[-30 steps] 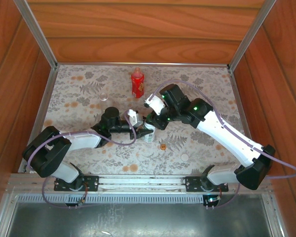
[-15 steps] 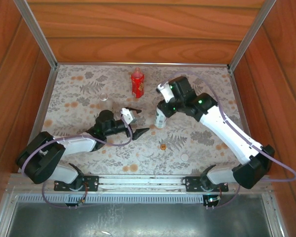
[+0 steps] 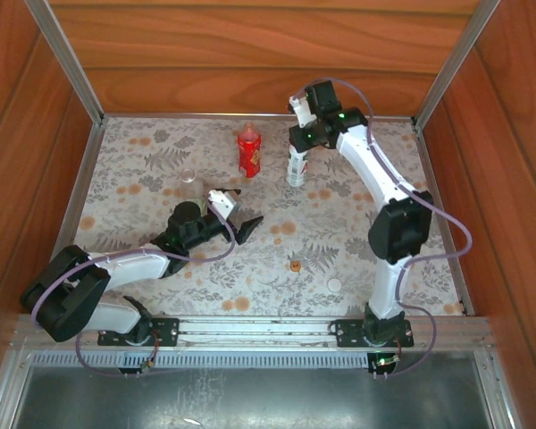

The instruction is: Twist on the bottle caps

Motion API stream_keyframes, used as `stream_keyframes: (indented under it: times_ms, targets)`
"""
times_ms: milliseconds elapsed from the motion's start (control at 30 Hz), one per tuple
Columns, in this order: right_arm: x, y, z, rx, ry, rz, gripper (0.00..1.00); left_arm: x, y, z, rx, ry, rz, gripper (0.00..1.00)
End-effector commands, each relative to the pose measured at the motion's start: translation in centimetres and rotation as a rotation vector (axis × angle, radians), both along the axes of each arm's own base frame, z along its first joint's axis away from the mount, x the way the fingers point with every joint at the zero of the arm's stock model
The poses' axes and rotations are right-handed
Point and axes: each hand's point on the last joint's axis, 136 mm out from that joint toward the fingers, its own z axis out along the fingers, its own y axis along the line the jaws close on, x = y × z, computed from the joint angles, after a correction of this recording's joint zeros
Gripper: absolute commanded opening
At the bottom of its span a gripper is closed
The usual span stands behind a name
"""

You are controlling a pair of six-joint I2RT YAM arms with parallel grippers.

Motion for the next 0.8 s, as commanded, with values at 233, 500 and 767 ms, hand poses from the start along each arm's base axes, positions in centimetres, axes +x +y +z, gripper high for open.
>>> stream_keyframes:
  times_ms: [233, 500, 767]
  targets:
    - [2.8, -0.8, -1.6, 0.009, 0.069, 0.014, 0.37, 1.1, 0.7, 0.5, -0.013, -0.011, 0.072, 1.0]
    - [3.0, -0.8, -1.8, 0.007, 0.076, 0.024, 0.58, 1.0, 0.7, 0.8, -0.017, -0.016, 0.067, 1.0]
    - [2.1, -1.5, 3.2, 0.015, -0.023, 0.013, 0.81, 0.6, 1.5, 2.0, -0.027, -0.05, 0.071, 1.0]
